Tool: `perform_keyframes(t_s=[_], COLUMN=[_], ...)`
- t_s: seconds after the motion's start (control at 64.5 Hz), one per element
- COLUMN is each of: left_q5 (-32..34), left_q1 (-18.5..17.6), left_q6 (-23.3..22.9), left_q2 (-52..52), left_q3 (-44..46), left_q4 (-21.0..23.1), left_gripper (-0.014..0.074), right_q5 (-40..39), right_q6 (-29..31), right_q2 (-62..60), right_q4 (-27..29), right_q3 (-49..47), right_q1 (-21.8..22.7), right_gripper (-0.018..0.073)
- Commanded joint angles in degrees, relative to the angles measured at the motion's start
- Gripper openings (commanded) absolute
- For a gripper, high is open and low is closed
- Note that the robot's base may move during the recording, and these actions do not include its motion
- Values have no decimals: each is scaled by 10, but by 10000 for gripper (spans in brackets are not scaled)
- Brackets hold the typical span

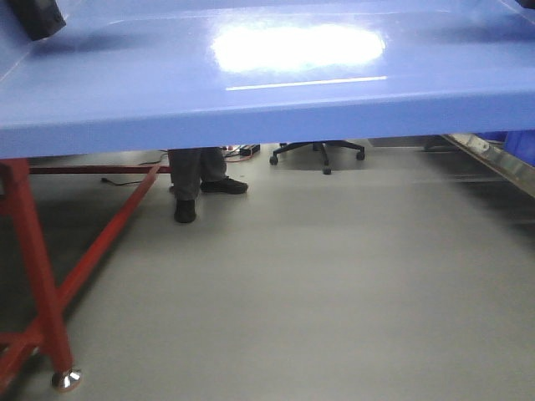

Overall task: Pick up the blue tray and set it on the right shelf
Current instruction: 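Keep holding the tray while the base turns toward the metal shelf rack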

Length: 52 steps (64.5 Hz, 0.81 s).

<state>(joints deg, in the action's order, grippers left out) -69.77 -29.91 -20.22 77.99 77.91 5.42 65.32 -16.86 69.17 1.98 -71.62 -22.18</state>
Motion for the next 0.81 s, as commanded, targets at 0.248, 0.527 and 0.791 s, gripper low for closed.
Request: perform_keyframes(t_s=[0.248,0.527,0.791], left_q5=[-56,-56,-56], left_q1=[-4,-4,-4], left_q6=[11,11,11], left_q2=[-18,-18,-18], left_q3=[12,12,12], left_q4=[-21,-21,-18], left_gripper=[-48,-48,-48], right_q5=[-27,-27,-27], right_q6=[13,13,13], right_q2=[-18,-18,-18], right_q4=[-20,-20,-20], right_q3=[-17,-17,-17], right_q1=[2,2,2], right_gripper=[57,57,57])
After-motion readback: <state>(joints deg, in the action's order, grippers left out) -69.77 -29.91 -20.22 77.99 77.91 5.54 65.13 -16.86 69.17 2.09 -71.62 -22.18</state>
